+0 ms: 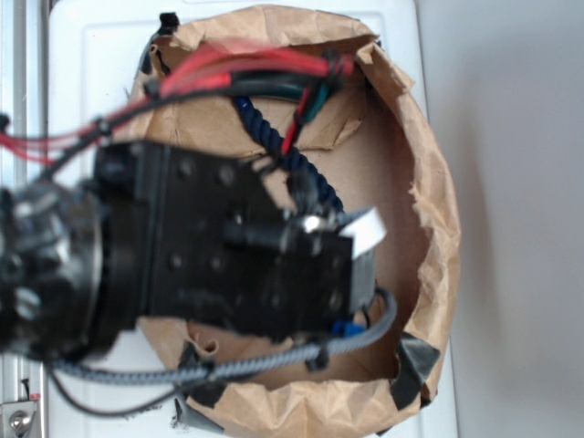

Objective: Grab the carrot.

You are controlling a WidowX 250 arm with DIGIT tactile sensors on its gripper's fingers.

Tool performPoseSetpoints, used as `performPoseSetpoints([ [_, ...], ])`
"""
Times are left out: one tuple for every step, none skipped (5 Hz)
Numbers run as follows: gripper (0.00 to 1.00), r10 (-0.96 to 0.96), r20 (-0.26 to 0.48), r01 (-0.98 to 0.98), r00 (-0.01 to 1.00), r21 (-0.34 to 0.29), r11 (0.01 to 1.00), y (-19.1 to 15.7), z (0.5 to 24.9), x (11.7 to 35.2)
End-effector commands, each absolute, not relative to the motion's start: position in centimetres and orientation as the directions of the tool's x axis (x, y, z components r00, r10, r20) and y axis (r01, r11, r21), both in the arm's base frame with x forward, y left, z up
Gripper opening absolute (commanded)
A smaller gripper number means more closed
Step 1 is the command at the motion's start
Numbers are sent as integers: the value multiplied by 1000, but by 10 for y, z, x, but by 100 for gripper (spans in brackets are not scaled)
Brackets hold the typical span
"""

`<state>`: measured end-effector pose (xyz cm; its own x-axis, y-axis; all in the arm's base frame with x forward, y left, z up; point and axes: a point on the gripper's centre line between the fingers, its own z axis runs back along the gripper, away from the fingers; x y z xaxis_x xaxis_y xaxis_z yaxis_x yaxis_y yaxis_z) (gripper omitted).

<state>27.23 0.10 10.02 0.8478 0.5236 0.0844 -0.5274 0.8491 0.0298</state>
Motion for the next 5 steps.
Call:
performPoseSetpoints([
  [0, 420, 182, -420, 889, -40, 907, 40, 170, 265],
  [0, 411, 313, -403, 856, -91, 910, 34, 192, 263],
  [0, 417, 313, -394, 853, -138, 909, 21, 202, 280],
  [0, 410, 305, -395, 859, -114, 912, 5, 203, 293],
  [0, 377, 303, -377, 875, -62, 924, -2, 198, 296],
])
